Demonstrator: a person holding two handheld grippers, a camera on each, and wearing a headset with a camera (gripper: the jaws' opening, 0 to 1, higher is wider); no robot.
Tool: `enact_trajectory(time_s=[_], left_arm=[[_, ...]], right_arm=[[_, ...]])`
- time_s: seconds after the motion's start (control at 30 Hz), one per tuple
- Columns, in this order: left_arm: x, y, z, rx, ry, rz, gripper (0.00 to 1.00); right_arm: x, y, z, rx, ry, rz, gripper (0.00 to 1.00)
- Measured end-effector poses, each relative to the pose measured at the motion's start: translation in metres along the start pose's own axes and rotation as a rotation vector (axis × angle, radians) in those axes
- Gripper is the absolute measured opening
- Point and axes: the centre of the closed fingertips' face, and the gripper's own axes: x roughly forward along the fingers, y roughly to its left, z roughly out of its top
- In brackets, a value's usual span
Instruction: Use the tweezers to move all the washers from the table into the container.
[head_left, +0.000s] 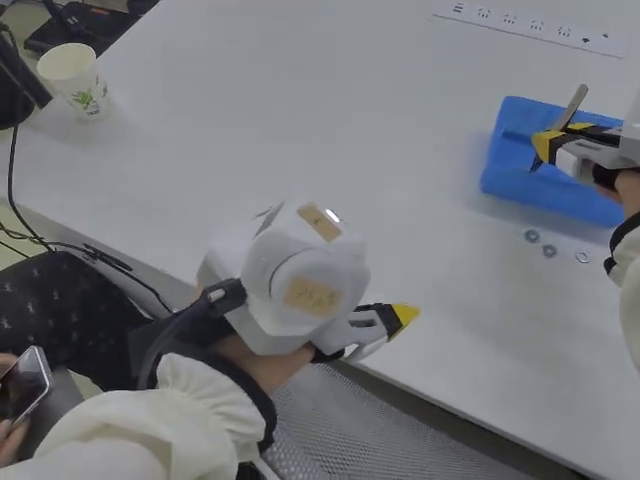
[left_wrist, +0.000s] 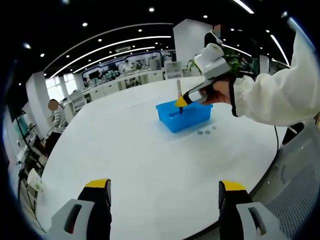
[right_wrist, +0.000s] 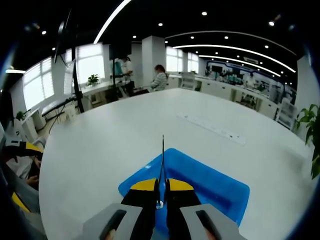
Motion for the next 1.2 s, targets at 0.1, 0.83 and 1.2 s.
enact_trajectory(time_s=[0.1, 0.83, 1.2], left_arm=[[0.0, 0.0, 0.0, 0.003, -0.002, -0.001, 0.9], [0.001, -0.001, -0.002, 0.01, 0.018, -0.001, 0.89], [0.001, -0.001, -0.003, 0.017, 0.023, -0.003, 0.89]], right_arm=[[0.001, -0.001, -0.002, 0.005, 0.004, -0.003, 0.02], [0.012, -0.013, -0.013, 0.042, -0.007, -0.002, 0.03], [0.004, -0.013, -0.007, 0.058, -0.025, -0.006, 0.04]])
